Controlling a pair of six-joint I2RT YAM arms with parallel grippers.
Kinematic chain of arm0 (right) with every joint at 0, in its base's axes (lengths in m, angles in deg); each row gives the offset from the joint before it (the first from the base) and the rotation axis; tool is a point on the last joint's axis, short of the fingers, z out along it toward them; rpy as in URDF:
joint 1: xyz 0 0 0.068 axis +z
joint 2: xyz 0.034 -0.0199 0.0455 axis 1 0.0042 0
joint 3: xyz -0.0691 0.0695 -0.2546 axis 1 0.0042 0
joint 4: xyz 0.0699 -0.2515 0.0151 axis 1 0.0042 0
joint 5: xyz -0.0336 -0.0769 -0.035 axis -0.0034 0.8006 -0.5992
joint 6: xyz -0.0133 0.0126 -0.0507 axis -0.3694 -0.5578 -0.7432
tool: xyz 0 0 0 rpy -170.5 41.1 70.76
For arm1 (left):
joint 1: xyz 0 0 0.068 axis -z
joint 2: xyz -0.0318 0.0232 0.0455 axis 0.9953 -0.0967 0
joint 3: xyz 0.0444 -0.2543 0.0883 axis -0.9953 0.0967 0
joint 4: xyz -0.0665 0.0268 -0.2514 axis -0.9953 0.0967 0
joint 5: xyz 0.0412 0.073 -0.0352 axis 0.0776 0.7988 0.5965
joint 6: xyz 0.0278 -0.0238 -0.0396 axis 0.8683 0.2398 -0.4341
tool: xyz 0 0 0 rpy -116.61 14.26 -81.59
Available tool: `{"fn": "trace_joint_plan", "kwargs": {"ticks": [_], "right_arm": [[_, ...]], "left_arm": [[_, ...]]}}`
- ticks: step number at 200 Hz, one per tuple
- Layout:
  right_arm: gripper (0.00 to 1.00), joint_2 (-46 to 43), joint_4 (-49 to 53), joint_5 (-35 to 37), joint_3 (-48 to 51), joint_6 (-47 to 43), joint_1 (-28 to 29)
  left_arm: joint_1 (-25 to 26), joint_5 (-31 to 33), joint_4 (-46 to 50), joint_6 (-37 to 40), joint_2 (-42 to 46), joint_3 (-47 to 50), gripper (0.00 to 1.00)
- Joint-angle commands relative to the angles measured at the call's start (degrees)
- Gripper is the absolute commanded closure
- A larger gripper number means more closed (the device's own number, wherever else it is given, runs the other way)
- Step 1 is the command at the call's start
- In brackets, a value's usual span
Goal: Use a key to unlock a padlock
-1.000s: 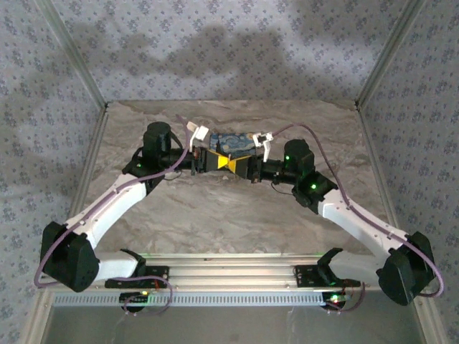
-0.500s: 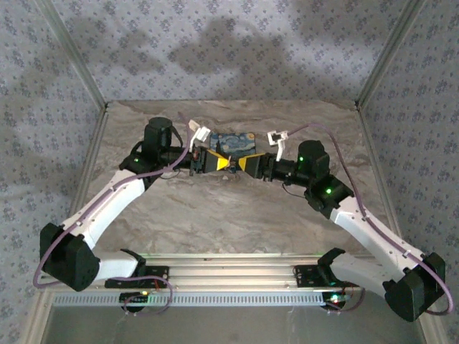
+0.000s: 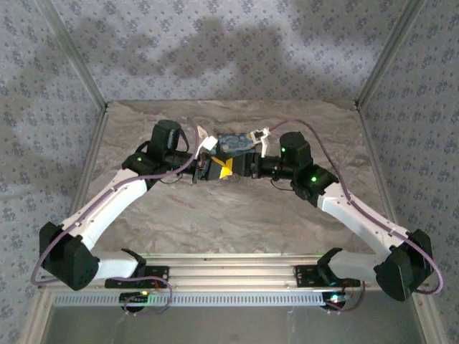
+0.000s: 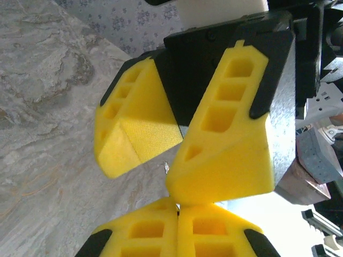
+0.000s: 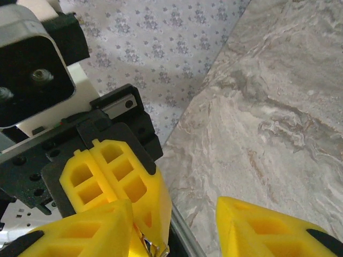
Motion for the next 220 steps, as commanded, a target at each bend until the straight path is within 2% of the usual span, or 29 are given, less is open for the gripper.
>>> {"fn": "trace_joint_plan", "kwargs": {"ticks": [1,55,89,109,139,157,184,206,220], "right_arm": [[0.59,0.2,0.9,-1.6,-2.5,0.7,0.4],[0.86,0.2,1.8,-1.5,-2.3,0.3,0.5],[0.86,0.2,2.1,-1.0,-2.1,0.2,0.7],[1.0,0.1,3.0,-0.2,-2.3,-0.3,0.8],[1.0,-0.8,8.3,4.5,-2.8,-4.9,1.2],[1.0,-0.6,8.9,6.7,-2.6,-8.2,1.4],[1.0,2.4,13.0,9.3,-5.9,-14.4,1.5],[1.0,5.8,22.1,13.8,-11.8,-21.8,2.6],[1.0,7.3,24.1,15.5,-14.0,-24.1,2.9]], "left_arm": [[0.2,0.2,0.7,1.9,-0.3,-2.6,1.0],[0.1,1.0,0.5,2.0,-0.2,-2.4,1.0],[-0.2,1.6,0.1,0.9,-0.1,-2.1,1.0],[-0.4,2.1,-1.6,-1.3,-0.1,-1.8,1.0],[-0.5,6.2,-3.5,-6.4,0.0,-1.4,1.0],[-0.4,9.7,-2.9,-10.1,0.0,-1.4,0.82],[-0.6,15.3,0.4,-13.9,1.4,-0.4,0.69],[-1.2,19.2,-2.4,-16.6,5.3,4.5,0.57],[-1.3,22.2,-3.5,-17.0,8.1,7.7,0.51]]}}
